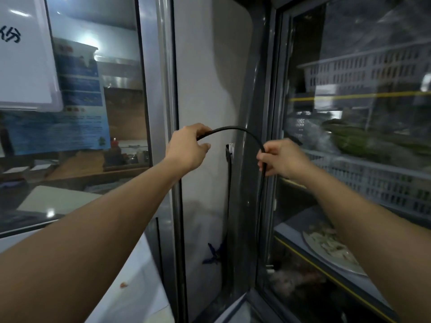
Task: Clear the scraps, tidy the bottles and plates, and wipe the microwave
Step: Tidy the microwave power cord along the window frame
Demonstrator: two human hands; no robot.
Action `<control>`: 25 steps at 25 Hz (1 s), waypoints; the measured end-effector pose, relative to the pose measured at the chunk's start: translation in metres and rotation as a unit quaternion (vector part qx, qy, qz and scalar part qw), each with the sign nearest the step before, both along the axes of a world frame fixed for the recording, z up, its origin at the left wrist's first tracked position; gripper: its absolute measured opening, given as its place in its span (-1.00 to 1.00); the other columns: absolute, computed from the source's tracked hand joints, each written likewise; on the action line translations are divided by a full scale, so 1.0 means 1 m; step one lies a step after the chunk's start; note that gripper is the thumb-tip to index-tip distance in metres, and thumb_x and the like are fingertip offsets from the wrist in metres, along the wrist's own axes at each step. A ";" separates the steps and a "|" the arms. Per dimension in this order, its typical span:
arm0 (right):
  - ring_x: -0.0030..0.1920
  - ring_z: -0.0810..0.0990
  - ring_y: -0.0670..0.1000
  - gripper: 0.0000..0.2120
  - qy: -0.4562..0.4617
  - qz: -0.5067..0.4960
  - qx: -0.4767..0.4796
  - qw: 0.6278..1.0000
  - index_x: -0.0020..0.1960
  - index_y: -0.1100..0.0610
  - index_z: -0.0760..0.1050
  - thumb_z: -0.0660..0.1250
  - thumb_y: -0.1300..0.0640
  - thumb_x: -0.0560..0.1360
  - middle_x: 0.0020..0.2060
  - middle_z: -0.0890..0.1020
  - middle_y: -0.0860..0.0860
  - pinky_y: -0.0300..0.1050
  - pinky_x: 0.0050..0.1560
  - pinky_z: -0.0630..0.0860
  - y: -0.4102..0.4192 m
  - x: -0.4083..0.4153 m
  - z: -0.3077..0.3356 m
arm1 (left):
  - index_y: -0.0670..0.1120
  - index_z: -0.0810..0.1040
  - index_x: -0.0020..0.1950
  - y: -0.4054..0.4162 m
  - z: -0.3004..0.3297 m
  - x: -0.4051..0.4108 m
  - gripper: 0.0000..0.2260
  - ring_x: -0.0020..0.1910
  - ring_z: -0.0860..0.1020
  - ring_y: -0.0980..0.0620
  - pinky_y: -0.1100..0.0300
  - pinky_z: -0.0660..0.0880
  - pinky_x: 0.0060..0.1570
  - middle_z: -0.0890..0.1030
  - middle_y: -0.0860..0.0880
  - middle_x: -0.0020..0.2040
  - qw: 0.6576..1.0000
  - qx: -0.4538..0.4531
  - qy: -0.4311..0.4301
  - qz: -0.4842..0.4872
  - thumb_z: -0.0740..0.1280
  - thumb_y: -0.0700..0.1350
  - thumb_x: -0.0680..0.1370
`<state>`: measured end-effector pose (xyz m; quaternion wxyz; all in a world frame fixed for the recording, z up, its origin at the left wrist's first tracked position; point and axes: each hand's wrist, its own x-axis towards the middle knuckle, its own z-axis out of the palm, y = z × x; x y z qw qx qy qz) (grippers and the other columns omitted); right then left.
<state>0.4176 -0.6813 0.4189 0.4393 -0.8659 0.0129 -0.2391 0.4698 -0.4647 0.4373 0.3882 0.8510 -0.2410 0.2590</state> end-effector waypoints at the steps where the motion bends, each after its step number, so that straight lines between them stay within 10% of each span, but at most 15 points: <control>1: -0.31 0.61 0.01 -0.79 -0.007 -0.013 0.008 1.000 -0.28 0.12 0.48 0.29 0.24 0.54 -0.32 0.59 0.07 -0.13 -0.32 0.58 -0.004 0.001 0.007 | 0.00 0.49 0.28 -0.002 -0.003 -0.002 -0.66 0.24 0.47 -0.01 0.09 0.41 0.24 0.53 -0.01 0.25 1.000 0.004 -0.018 0.008 0.36 -0.15 0.52; 13: -0.32 0.61 -0.01 -0.79 -0.053 -0.014 0.068 0.996 -0.24 0.14 0.48 0.25 0.26 0.56 -0.32 0.58 0.07 -0.16 -0.35 0.60 -0.004 0.026 0.056 | -0.11 0.37 0.27 -0.063 -0.092 -0.006 -0.62 0.11 0.50 0.03 0.19 0.45 0.10 0.55 -0.06 0.06 0.951 -0.120 0.252 -0.136 0.39 -0.19 0.50; 18: -0.28 0.64 0.00 -0.79 -0.072 -0.019 0.087 0.993 -0.25 0.13 0.50 0.26 0.25 0.56 -0.31 0.60 0.06 -0.19 -0.36 0.59 -0.006 0.039 0.055 | -0.10 0.44 0.01 -0.062 -0.103 0.007 -0.86 -0.09 0.58 -0.11 0.04 0.53 0.12 0.45 0.00 -0.36 0.958 -0.158 0.217 -0.103 0.33 -0.27 0.52; 25: -0.24 0.64 -0.01 -0.85 -0.074 -0.007 0.155 0.985 -0.17 0.13 0.52 0.26 0.25 0.56 -0.27 0.60 0.06 -0.17 -0.29 0.64 -0.002 0.041 0.040 | 0.00 0.33 0.12 -0.017 -0.076 0.028 -0.61 -0.26 0.52 0.04 0.12 0.55 -0.12 0.50 -0.02 -0.06 0.975 -0.189 0.114 0.016 0.46 -0.21 0.43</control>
